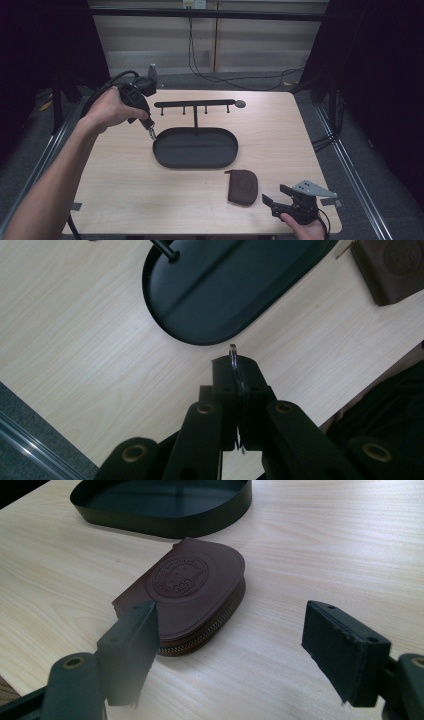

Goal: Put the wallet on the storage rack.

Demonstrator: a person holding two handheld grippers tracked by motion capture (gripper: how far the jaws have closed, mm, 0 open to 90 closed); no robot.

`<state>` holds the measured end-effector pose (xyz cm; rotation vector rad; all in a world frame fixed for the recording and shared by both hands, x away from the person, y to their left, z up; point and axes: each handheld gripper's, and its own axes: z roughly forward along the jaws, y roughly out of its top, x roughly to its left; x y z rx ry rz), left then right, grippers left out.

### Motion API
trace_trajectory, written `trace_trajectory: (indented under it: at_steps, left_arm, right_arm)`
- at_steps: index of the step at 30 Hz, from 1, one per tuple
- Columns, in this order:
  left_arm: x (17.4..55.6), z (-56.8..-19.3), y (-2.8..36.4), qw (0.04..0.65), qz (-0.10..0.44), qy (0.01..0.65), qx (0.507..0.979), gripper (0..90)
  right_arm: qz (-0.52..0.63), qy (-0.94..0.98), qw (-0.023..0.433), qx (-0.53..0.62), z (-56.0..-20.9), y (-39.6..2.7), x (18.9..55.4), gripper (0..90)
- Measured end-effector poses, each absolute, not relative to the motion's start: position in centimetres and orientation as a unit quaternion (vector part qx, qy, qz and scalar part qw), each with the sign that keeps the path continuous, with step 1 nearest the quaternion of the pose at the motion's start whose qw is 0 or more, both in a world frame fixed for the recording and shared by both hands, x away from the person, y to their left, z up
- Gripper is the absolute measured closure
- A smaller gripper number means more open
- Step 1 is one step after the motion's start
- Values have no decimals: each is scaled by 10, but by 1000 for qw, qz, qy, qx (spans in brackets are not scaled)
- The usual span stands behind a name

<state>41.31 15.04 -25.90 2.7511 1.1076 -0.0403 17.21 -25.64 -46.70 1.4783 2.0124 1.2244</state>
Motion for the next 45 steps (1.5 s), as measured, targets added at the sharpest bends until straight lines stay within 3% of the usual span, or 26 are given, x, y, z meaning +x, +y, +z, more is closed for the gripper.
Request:
trace_trajectory:
  at_steps: [21,45]
  left_arm:
    - [447,-264,138,89,-17,399,913,888]
    - [467,-263,130,102,18,433,896,888]
  right_arm:
    - [435,709,170,528,-468,-257,174,230]
    - [438,710,169,525,-468,-257,173,227]
